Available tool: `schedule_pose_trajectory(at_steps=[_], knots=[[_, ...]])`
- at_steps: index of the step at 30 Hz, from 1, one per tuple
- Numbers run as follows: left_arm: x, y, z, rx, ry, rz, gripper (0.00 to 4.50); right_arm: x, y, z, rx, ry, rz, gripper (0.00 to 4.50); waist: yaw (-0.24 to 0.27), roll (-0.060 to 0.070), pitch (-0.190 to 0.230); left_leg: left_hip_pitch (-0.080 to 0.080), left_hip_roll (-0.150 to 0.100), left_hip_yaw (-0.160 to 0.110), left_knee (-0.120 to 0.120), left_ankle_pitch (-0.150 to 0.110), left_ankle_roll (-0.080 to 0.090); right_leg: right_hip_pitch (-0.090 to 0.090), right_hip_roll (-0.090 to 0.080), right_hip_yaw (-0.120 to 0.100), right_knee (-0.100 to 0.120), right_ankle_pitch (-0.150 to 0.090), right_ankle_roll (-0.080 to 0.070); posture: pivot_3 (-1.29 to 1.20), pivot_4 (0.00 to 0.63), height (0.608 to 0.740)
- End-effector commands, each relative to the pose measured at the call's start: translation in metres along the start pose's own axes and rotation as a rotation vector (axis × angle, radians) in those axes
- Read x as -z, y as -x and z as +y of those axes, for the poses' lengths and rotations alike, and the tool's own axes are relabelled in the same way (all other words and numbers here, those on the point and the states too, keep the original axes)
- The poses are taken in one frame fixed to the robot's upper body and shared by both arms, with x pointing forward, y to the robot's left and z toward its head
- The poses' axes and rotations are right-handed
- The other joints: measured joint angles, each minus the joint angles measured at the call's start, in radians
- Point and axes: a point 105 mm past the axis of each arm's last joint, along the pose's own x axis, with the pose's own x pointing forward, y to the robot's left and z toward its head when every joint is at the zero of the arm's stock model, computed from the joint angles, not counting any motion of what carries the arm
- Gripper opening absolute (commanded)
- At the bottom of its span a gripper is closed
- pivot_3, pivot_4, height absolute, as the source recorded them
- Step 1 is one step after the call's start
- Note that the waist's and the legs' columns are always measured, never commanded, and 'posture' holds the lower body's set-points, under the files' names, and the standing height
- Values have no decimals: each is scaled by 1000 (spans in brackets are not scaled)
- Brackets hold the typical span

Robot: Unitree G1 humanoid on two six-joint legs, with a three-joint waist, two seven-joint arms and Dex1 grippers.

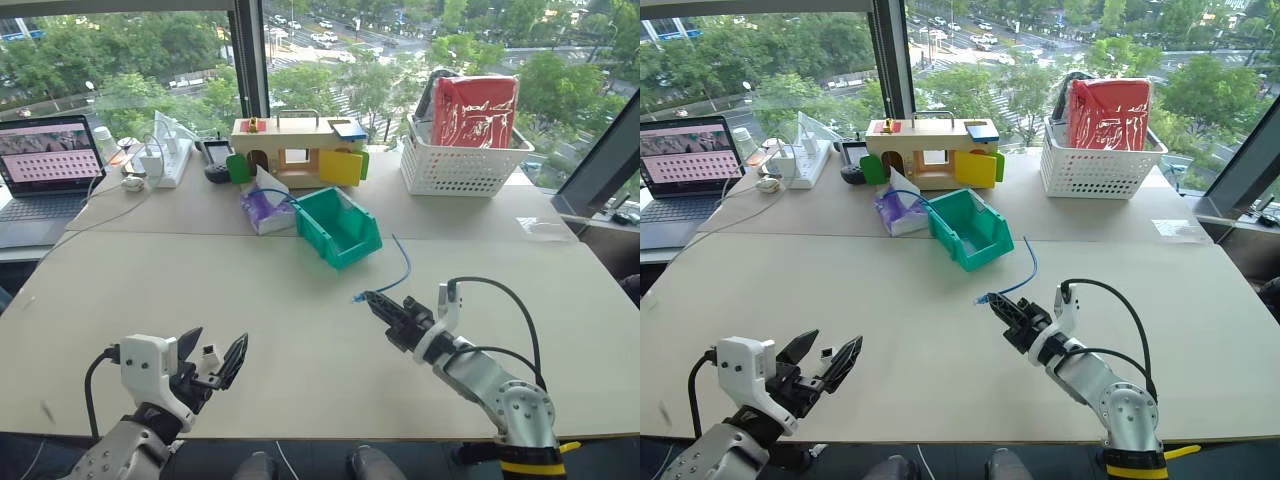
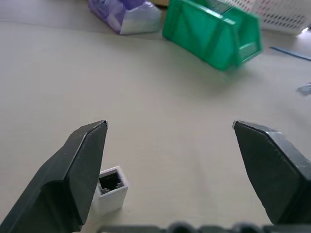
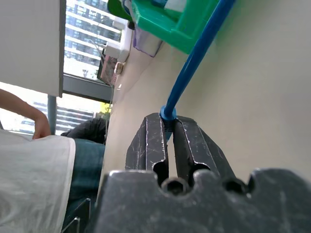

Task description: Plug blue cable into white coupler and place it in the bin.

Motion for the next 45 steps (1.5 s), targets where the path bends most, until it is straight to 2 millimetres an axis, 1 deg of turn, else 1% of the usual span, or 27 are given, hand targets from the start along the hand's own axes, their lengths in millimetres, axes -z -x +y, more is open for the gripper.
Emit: schedule_pose_trajectory(at_steps=[1,4,9,12,17,19,20,21,23,26,28,29,31,33,35,37,39,41,43,45], knots=[[-1,-3,4,-93,-64,15,4449,-3,7,17,-48,19,-23,0,-2,0,0,0,0,-1,0,0,0,0,1,0,0,0,0,0,150,740],[-2,-3,9,-137,-91,21,4449,-1,10,16,-38,12,-31,0,-2,0,0,0,0,-2,0,0,0,0,1,-1,0,-2,2,0,150,740],[3,-5,12,-159,-112,55,4449,2,9,16,-32,8,-31,0,0,0,0,0,1,-2,0,0,0,0,1,-1,0,-5,-2,0,150,740],[18,-10,12,-151,-160,145,4449,3,6,17,-36,3,-35,0,0,0,0,0,1,-2,0,0,0,0,0,-1,0,-5,-2,0,150,740],[40,-17,13,-148,-133,251,4449,3,6,18,-39,13,-44,0,0,0,0,0,1,-2,0,0,0,0,0,-2,0,-5,-2,0,150,740],[47,-20,13,-144,-109,277,3928,2,7,19,-37,12,-58,0,1,0,0,0,1,-2,0,0,0,0,0,-2,0,-5,-2,0,150,740],[49,-21,14,-145,-100,285,3767,1,7,19,-35,15,-63,0,1,0,0,0,1,-2,0,0,0,0,0,-2,0,-5,-2,0,150,740],[50,-23,14,-147,-93,286,3474,0,8,19,-34,17,-67,0,2,1,0,0,1,-2,0,0,0,0,0,-2,0,-5,-2,0,150,740],[49,-27,17,-156,-85,278,2552,-1,10,19,-30,20,-76,0,4,2,-1,0,1,-2,0,0,0,0,0,-2,0,-5,-2,0,150,740],[48,-30,15,-139,-89,269,1492,-1,12,19,-24,24,-84,0,8,2,-1,0,1,-2,0,0,0,1,0,-2,0,-5,-2,0,150,740],[39,-36,4,-25,-125,213,839,-2,14,19,-19,29,-91,0,9,2,-1,0,1,-2,0,0,0,1,-1,-2,0,-5,-2,0,150,740],[32,-39,-9,80,-155,167,737,-3,15,19,-17,32,-96,0,9,2,-1,0,1,-2,0,0,0,1,-1,-2,0,-5,-2,0,150,740],[22,-38,-40,322,-206,102,737,-6,17,20,-14,41,-112,0,10,2,-1,0,1,-2,0,0,0,0,-1,-2,0,-5,-3,0,150,740],[20,-37,-61,485,-244,85,737,-9,19,20,-6,55,-128,0,11,2,-1,0,2,-1,0,0,0,-1,-2,-2,0,-3,-7,0,150,740],[21,-42,-71,589,-269,96,737,-10,22,20,4,81,-139,0,12,2,-1,-1,1,0,-1,0,0,-1,-3,-1,-1,-2,-9,0,150,740],[21,-52,-72,663,-309,127,737,-9,25,24,6,116,-148,0,15,2,-1,-1,1,0,-1,0,0,-1,-2,-1,-2,-2,-9,0,150,740],[20,-64,-75,731,-418,131,737,-8,25,27,10,151,-158,0,22,2,-1,-1,0,0,-2,0,0,-1,-1,-2,0,-3,-7,0,150,740],[19,-73,-78,779,-488,137,737,-7,25,30,16,178,-166,0,20,3,-1,-1,1,0,-2,0,0,-2,1,-2,0,-5,-4,0,150,740],[20,-86,-85,835,-531,166,737,-3,23,32,31,224,-169,0,21,2,-1,0,1,1,-2,0,0,-1,1,-2,0,-4,-4,0,150,740],[22,-95,-97,908,-565,200,737,2,21,34,48,272,-162,0,24,2,-1,0,0,0,-2,0,0,-1,1,-2,0,-2,-1,0,150,740]])
